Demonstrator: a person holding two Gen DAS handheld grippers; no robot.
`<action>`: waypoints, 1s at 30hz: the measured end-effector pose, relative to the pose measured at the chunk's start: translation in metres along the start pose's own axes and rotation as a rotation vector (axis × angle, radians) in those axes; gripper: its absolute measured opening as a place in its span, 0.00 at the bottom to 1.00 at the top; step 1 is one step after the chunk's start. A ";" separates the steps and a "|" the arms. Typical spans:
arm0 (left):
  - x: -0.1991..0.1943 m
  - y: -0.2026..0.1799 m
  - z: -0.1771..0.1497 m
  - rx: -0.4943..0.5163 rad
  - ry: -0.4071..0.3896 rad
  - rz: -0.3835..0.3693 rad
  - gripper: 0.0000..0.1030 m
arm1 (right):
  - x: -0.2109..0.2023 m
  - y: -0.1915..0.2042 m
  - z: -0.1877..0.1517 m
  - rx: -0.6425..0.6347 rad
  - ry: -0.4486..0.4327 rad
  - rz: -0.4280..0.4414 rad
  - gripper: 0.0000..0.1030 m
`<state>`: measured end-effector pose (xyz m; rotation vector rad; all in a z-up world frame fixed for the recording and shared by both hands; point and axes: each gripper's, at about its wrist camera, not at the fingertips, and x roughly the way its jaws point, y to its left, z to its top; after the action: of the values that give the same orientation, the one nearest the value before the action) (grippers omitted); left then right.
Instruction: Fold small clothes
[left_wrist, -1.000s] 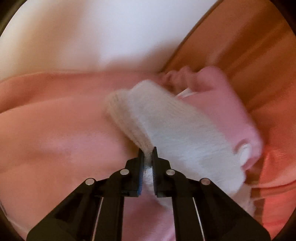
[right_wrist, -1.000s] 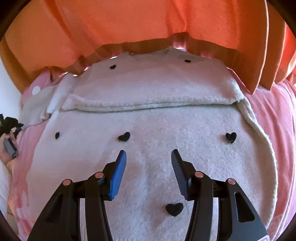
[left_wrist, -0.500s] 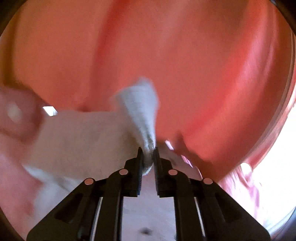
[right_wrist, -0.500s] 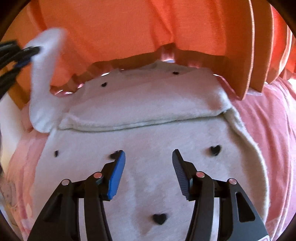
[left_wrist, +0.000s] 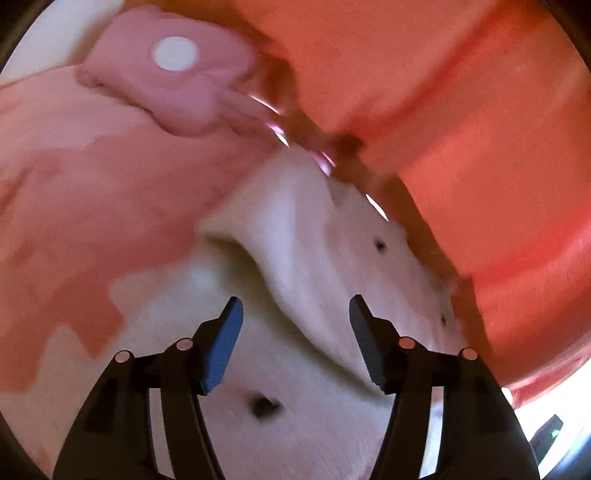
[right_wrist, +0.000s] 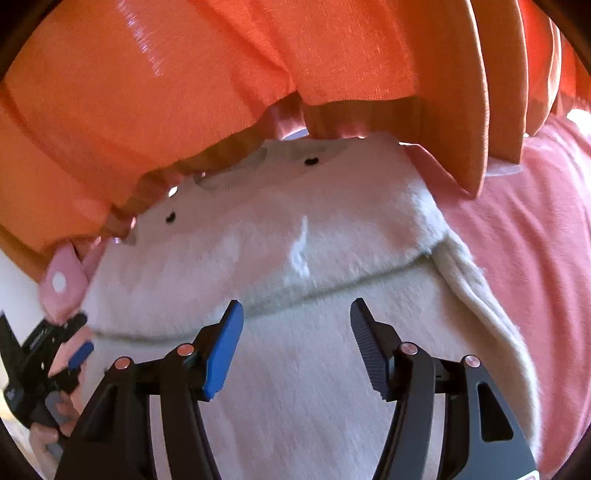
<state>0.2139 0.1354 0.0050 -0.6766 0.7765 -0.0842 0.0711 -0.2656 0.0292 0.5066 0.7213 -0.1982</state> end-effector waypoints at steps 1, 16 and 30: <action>0.002 0.006 0.005 -0.014 -0.001 0.007 0.57 | 0.006 -0.003 0.003 0.026 0.006 0.016 0.58; 0.040 0.013 0.019 -0.089 0.020 0.003 0.20 | 0.004 0.040 0.047 -0.131 -0.112 0.115 0.06; 0.059 -0.001 0.002 0.090 0.016 0.140 0.14 | 0.029 -0.005 0.068 -0.090 -0.146 0.016 0.06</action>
<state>0.2579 0.1176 -0.0295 -0.5349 0.8282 0.0032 0.1305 -0.3046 0.0513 0.4077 0.5810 -0.1851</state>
